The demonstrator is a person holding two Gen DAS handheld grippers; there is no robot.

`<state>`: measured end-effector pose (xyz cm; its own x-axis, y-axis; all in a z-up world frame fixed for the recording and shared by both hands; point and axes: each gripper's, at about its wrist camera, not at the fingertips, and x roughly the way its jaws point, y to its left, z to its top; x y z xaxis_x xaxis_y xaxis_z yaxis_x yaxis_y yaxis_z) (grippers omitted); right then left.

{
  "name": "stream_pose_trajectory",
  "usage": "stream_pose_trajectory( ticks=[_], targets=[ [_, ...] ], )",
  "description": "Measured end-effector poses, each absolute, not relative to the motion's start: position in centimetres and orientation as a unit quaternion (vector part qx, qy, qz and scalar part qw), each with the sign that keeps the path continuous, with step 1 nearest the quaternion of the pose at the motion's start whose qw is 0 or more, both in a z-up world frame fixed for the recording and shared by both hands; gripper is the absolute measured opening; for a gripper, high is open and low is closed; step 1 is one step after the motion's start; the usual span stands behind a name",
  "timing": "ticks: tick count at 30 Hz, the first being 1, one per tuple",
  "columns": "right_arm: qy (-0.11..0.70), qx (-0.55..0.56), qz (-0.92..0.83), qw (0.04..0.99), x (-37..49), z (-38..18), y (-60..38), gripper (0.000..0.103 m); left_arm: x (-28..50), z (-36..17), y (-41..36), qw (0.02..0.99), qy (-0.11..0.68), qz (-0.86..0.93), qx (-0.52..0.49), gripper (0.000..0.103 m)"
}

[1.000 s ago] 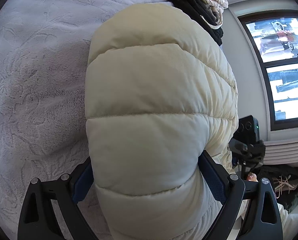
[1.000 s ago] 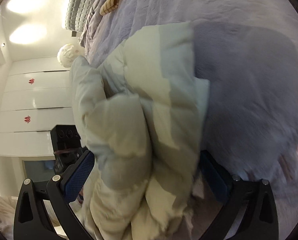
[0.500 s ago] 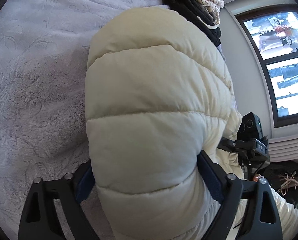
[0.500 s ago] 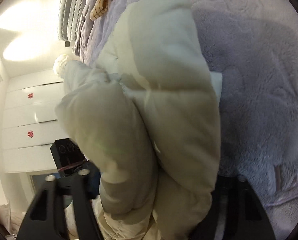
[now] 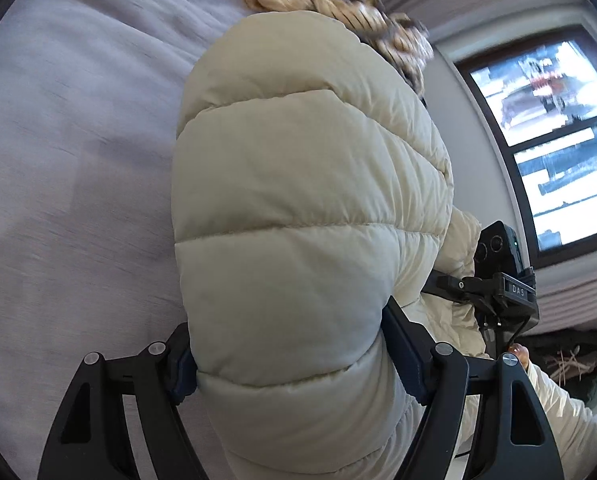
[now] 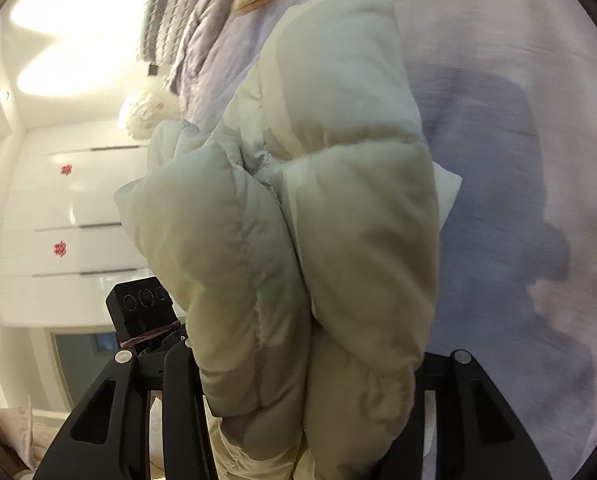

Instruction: Fold large clothes

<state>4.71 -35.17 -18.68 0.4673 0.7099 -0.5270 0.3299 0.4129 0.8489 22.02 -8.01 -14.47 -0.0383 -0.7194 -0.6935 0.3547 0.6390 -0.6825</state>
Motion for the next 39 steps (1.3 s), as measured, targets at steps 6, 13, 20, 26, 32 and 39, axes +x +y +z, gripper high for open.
stream_pose_trajectory(
  ticks=[6, 13, 20, 26, 32, 39],
  targets=[
    [0.5, 0.509, 0.174, 0.679, 12.0, -19.3, -29.5, 0.049, 27.4, -13.3, -2.2, 0.716, 0.581, -0.355, -0.155, 0.079],
    [0.497, 0.518, 0.179, 0.673, 18.9, -23.3, -26.6, 0.049, 34.7, -16.7, 1.0, 0.743, 0.569, -0.31, -0.167, 0.079],
    [0.507, 0.509, 0.163, 0.676, 20.5, -27.2, -25.9, 0.059, 35.9, -20.3, 1.0, 0.744, 0.579, -0.282, -0.18, 0.088],
    [0.517, 0.505, 0.142, 0.676, 20.0, -27.0, -28.1, 0.062, 35.3, -19.5, -0.2, 0.756, 0.577, -0.267, -0.157, 0.091],
    [0.517, 0.426, 0.074, 0.739, 16.6, -21.4, -30.1, 0.062, 34.8, -19.0, 0.4, 0.764, 0.575, -0.253, -0.149, 0.091],
    [0.485, 0.378, 0.075, 0.785, 13.4, -15.2, -28.3, 0.028, 34.4, -18.6, 0.4, 0.774, 0.571, -0.24, -0.131, 0.091]
  ],
)
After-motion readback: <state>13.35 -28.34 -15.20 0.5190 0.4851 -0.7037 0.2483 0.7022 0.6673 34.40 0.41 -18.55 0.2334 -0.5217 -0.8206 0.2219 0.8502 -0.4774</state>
